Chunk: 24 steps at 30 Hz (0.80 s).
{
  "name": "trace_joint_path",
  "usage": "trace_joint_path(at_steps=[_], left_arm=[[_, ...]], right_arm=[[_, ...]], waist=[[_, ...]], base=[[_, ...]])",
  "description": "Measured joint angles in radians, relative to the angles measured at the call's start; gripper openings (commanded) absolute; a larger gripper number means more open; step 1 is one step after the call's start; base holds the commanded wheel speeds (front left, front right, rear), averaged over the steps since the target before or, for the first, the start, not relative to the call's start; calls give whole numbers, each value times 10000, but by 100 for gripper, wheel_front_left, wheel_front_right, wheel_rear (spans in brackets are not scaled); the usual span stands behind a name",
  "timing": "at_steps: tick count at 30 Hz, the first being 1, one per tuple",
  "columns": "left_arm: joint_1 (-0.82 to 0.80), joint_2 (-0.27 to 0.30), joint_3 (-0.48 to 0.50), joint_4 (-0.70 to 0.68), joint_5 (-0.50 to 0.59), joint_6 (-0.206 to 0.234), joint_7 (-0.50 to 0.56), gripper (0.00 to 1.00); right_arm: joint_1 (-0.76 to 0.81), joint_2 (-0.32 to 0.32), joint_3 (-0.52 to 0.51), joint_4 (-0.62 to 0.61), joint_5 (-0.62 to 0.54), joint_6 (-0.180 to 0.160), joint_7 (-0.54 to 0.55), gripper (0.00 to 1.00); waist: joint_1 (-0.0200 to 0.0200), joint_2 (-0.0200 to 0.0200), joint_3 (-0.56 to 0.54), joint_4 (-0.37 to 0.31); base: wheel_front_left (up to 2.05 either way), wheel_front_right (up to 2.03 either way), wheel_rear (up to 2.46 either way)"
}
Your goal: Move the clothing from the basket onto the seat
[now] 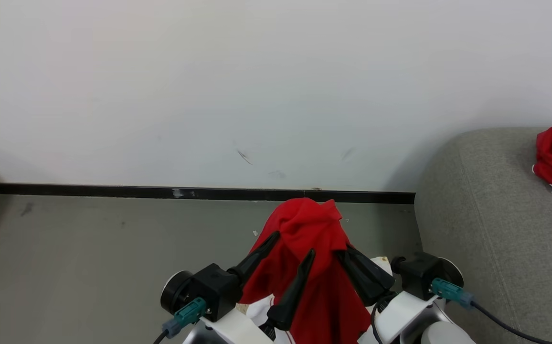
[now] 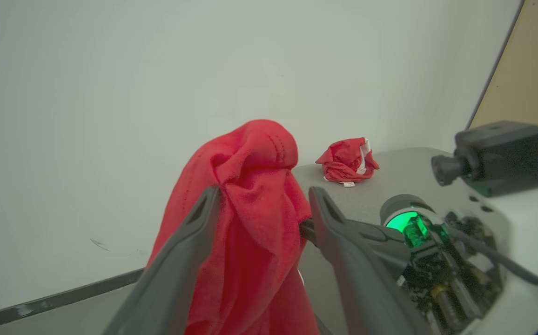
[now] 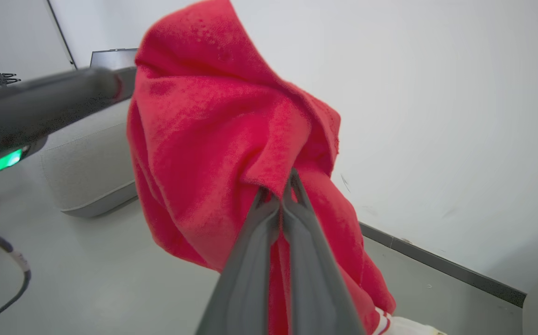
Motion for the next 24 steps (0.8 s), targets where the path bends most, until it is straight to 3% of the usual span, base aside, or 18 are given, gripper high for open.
trace_joint_path(at_steps=[24], left_arm=[[432,418,-81,182,17,-328,-723,100]], right_arm=[[720,-435,-1482,-1354,-100,0,0,0]], waist=[[0,0,277,-1029]], base=[[0,0,0]])
